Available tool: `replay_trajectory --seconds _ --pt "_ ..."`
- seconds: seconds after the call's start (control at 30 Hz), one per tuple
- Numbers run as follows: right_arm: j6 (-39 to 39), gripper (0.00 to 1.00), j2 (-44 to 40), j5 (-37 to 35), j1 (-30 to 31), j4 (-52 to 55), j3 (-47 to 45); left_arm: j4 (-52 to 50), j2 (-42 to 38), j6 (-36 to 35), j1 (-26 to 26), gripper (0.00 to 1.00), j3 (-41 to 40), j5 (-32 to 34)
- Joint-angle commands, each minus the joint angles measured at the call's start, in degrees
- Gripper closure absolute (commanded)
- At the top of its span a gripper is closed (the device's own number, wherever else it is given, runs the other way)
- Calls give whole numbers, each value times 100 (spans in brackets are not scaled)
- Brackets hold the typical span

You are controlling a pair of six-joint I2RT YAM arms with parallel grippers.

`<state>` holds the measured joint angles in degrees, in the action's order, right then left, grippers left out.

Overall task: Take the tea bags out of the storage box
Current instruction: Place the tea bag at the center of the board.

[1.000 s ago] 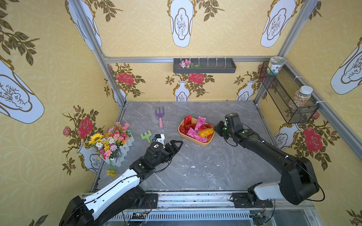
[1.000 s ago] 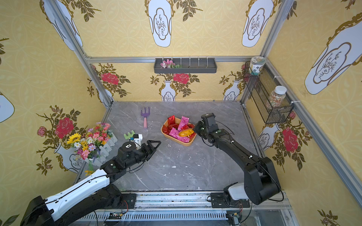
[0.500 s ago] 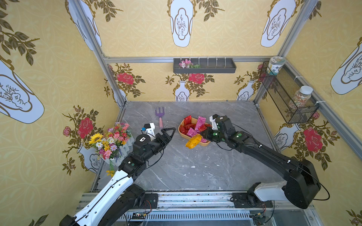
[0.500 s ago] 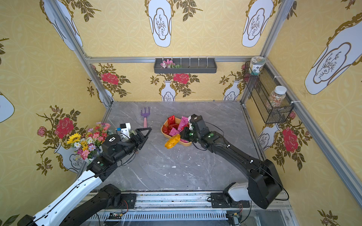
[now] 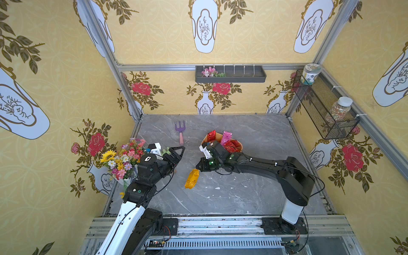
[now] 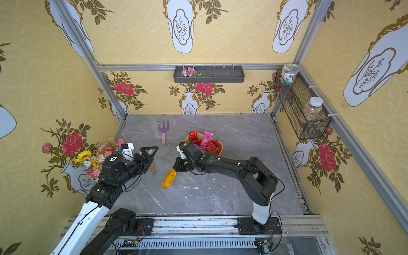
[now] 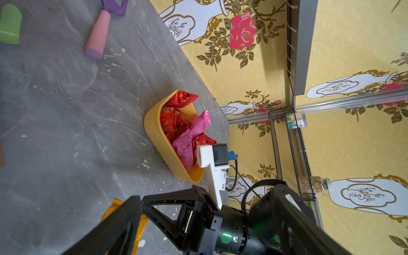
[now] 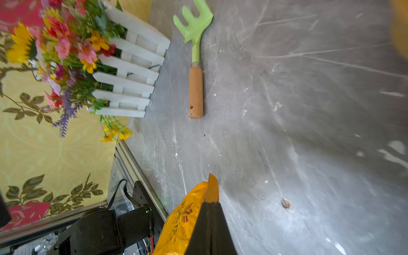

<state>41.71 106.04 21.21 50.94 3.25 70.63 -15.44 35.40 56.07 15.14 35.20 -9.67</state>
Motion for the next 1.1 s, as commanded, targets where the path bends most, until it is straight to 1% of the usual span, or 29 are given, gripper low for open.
replay_trajectory --seconds 0.0,0.27,0.4,0.6,0.77,0.87,0.9,1.07 --pt "-229 100 361 232 55 -244 264 -293 -197 -79 -81 1 -115 -127" --pt "-474 100 1039 703 59 -320 667 -636 -797 -5 -114 0 -419 -41" --pt "-669 100 1202 679 41 -160 797 -639 -925 73 -116 0 -544 -64" --pt "-940 100 1425 509 26 195 1018 -510 -892 187 -116 0 -637 -180" --pt "-1102 89 1466 261 2 480 1120 -442 -885 242 -114 0 -694 -227" --pt "-1165 86 1416 104 -23 614 1113 -398 -894 276 -114 0 -734 -245" --pt "-1220 83 1386 19 -30 712 1135 -395 -885 268 -116 0 -737 -233" --pt "-1432 54 1141 -459 -23 1159 1199 -368 -818 257 -116 0 -743 -227"
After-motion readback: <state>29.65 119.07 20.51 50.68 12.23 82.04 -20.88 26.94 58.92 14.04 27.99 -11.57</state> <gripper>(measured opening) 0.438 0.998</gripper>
